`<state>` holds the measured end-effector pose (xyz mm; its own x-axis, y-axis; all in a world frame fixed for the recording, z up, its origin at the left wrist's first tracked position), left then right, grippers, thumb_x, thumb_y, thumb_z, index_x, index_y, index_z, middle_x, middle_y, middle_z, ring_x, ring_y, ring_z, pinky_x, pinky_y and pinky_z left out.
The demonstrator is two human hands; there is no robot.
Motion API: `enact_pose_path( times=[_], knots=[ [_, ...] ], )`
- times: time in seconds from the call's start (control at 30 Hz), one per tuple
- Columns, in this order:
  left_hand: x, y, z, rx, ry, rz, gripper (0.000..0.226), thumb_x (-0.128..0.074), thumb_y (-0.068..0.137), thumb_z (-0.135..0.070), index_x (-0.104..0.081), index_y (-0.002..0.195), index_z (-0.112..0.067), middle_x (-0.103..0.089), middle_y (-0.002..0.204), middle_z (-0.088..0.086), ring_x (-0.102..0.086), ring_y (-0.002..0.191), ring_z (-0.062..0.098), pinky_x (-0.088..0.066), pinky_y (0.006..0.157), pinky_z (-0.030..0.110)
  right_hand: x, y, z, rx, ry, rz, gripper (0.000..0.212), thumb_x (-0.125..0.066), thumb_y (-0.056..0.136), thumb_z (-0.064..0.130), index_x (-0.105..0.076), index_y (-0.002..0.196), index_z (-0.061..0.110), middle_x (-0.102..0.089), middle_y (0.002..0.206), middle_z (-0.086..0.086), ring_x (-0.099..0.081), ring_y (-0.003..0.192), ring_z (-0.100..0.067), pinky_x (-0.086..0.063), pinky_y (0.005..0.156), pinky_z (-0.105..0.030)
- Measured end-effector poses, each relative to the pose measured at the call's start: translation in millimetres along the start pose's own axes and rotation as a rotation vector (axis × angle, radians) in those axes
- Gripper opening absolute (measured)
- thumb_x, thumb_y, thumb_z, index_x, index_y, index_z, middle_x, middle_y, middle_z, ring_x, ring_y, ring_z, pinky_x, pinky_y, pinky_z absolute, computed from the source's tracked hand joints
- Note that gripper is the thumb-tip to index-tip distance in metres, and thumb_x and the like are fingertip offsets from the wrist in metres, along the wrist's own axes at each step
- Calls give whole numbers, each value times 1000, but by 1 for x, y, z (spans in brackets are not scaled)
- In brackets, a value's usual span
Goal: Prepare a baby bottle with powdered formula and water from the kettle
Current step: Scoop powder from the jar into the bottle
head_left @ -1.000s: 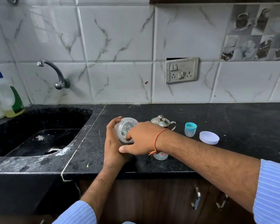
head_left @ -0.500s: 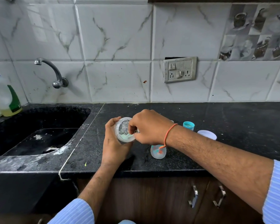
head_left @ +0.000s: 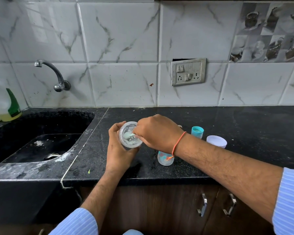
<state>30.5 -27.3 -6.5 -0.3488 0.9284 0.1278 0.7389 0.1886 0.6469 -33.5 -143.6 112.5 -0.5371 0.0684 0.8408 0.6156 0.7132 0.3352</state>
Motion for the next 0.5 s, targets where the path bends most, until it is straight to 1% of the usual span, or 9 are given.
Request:
enact_pose_path(
  times=[0.07, 0.13, 0.23, 0.37, 0.43, 0.5],
  knots=[
    [-2, -1, -3, -23, -3, 11, 100, -107, 70, -25, -40, 141, -49, -66, 135, -25, -72, 118, 4, -56, 90, 14, -2, 1, 3, -14, -69, -8, 16, -55, 105, 17, -71, 107, 19, -69, 99, -2, -72, 87, -31, -47, 60, -37],
    [-2, -2, -6, -54, -14, 23, 101, -106, 71, -22, -40, 143, -51, -64, 140, -25, -71, 122, 4, -55, 92, 13, -8, 3, 8, -14, -108, 22, 19, -53, 104, 13, -70, 107, 19, -71, 99, -2, -72, 86, -32, -38, 58, -36],
    [-2, -5, -11, -85, -12, 37, 106, -105, 71, -17, -37, 142, -58, -62, 144, -26, -69, 126, 3, -53, 94, 11, -15, 5, 12, -4, -113, 56, 21, -52, 104, 12, -72, 110, 17, -73, 101, -2, -73, 89, -33, -38, 59, -36],
    [-2, -6, -12, -112, 8, 48, 110, -104, 71, -13, -36, 142, -62, -60, 146, -26, -68, 126, 2, -53, 96, 12, -20, 2, 14, -32, -140, 75, 27, -48, 103, 18, -74, 108, 21, -75, 97, 0, -75, 88, -33, -38, 60, -34],
    [-4, -5, -12, -122, 19, 62, 111, -104, 71, -11, -36, 142, -62, -59, 147, -27, -67, 126, 1, -52, 96, 11, -27, 2, 15, -24, -142, 130, 22, -55, 101, 17, -75, 108, 22, -76, 99, 0, -74, 91, -33, -39, 62, -34],
    [-6, -5, -12, -121, 21, 72, 109, -104, 71, -12, -36, 141, -61, -60, 146, -25, -68, 126, 2, -51, 96, 10, -27, 3, 11, -34, -155, 150, 20, -61, 100, 18, -77, 109, 25, -75, 99, 0, -74, 93, -33, -40, 63, -34]
  ],
)
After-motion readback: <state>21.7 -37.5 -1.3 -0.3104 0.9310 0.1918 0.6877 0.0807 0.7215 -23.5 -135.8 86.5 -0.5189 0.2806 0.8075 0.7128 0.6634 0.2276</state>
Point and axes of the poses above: each hand's wrist, its own y-axis towards the middle knuckle, its own x-axis out of the back of the hand, z = x × y, the point moved 9 cm from there along y, towards the middle knuckle
